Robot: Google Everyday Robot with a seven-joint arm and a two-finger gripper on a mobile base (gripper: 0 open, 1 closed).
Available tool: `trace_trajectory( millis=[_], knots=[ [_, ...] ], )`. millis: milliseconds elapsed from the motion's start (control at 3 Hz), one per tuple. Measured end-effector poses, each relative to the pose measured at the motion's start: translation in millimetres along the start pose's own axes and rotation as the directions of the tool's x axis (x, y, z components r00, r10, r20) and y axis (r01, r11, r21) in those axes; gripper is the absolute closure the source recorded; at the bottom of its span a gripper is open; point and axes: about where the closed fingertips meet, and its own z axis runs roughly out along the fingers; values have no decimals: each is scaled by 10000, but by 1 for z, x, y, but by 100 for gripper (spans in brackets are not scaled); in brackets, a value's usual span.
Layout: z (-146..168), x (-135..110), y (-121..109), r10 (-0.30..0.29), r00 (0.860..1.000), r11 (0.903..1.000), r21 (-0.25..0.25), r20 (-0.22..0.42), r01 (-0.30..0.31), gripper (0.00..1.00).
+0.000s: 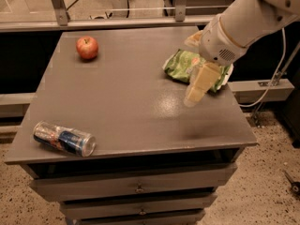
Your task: Pick apple
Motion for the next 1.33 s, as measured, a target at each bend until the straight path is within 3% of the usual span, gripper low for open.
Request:
trace_trajectory(
  millis=[333,667,1000,1333],
  knots=[
    [58,-49,-39,-380,9832,9993,65,1788,374,0],
    [90,-72,-61,-358,9654,9993,22,2584,365,0],
    [126,-107,-82,68,9441,9998,-209,3295,1,0],
    [164,-141,-100,904,9276,9957,-512,3625,-771,0]
  ],
)
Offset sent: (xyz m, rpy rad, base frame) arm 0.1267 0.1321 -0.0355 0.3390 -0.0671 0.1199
